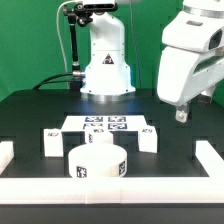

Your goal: Assemble stool

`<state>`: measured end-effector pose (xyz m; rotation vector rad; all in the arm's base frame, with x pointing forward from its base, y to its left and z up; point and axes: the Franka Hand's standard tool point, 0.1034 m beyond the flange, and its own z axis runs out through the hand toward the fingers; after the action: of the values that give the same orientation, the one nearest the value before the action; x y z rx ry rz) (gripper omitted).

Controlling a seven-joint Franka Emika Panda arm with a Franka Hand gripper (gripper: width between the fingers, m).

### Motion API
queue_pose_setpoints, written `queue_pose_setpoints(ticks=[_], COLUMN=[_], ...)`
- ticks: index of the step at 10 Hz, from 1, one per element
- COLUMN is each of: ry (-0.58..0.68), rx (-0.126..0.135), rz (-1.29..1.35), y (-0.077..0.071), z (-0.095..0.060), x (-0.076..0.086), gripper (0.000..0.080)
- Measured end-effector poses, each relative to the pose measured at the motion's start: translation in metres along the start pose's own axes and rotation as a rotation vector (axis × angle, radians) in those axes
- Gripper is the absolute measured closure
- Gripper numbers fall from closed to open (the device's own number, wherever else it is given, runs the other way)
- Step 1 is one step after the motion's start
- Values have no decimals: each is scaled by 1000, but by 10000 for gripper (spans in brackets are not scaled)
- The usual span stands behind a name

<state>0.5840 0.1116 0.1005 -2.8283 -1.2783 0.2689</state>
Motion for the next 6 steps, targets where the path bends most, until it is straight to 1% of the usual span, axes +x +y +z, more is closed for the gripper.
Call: queue_pose_setpoints(ticks=[4,5,6], ry=[1,15,37], rx=[1,-9,-28], rz=[1,-51,-92], y=[0,5,16], z=[0,2,6], x=[0,-5,-23], gripper=[150,150,150])
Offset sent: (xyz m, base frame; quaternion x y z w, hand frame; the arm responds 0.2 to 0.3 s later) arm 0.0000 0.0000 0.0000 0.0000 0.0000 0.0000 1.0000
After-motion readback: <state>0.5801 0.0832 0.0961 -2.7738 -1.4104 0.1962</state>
